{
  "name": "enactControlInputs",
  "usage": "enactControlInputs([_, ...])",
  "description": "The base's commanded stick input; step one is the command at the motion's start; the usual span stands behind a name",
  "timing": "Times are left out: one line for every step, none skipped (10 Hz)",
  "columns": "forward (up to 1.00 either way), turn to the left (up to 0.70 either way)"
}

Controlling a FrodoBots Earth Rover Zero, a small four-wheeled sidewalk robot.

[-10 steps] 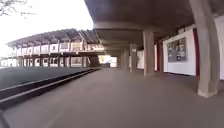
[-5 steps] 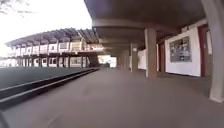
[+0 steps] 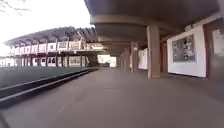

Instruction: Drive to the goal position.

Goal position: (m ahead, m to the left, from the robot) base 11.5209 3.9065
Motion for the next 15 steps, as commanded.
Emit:
enactControlInputs([0.7,0.0])
enactControlInputs([0.7,0.0])
enactControlInputs([0.7,0.0])
enactControlInputs([0.7,0.0])
enactControlInputs([0.7,0.0])
enactControlInputs([0.7,0.0])
enactControlInputs([0.7,0.0])
enactControlInputs([0.7,0.0])
enactControlInputs([0.7,0.0])
enactControlInputs([0.7,0.0])
enactControlInputs([0.7,0.0])
enactControlInputs([0.7,0.0])
enactControlInputs([0.7,0.0])
enactControlInputs([0.7,0.0])
enactControlInputs([0.7,0.0])
